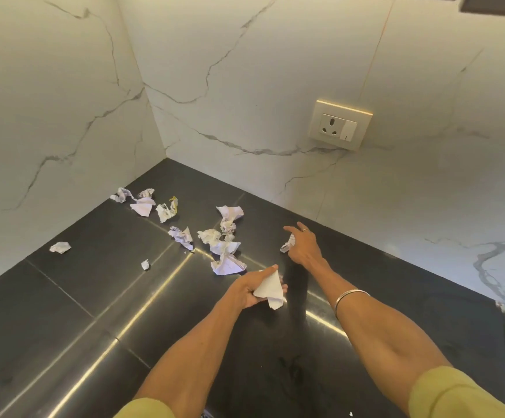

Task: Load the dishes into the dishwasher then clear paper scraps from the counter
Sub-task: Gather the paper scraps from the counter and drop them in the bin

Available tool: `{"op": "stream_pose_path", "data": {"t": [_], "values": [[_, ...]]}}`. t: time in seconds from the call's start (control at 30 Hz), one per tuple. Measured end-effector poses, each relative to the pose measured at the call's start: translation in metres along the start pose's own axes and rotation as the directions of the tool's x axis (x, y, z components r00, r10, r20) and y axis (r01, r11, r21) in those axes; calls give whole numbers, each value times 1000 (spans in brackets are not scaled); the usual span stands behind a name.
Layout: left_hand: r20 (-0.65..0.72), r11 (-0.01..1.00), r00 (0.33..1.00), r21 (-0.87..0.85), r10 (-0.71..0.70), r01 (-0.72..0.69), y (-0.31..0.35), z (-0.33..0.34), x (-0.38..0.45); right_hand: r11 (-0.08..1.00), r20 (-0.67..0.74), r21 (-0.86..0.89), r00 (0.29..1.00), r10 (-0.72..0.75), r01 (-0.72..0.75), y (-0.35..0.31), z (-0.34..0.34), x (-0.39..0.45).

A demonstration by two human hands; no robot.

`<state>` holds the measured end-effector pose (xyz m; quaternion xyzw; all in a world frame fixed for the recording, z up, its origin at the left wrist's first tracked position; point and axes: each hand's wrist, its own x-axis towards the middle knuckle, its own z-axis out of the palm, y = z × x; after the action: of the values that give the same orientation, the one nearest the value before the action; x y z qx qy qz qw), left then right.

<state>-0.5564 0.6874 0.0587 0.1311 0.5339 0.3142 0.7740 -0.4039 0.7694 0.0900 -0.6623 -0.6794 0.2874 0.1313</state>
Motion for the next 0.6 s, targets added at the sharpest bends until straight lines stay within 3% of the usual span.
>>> {"op": "stream_pose_path", "data": {"t": [0.1,0.2,0.37,0.5,0.6], "values": [[26,998,999,-38,47,-46,-5,-3,6,996,114,-86,993,43,-33,8,15,13],[10,999,999,-29,44,-43,-6,-5,6,991,9,-129,1000,23,-22,16,29,11],[-16,993,999,-113,34,-35,-8,-2,5,999,-158,-45,987,-6,-1,24,40,-9],[-37,990,999,-137,29,-34,-12,-1,5,995,-129,82,989,70,-60,24,40,-25],[-98,984,994,-162,57,-72,-15,0,2,981,-79,194,996,41,-25,21,35,-35]]}}
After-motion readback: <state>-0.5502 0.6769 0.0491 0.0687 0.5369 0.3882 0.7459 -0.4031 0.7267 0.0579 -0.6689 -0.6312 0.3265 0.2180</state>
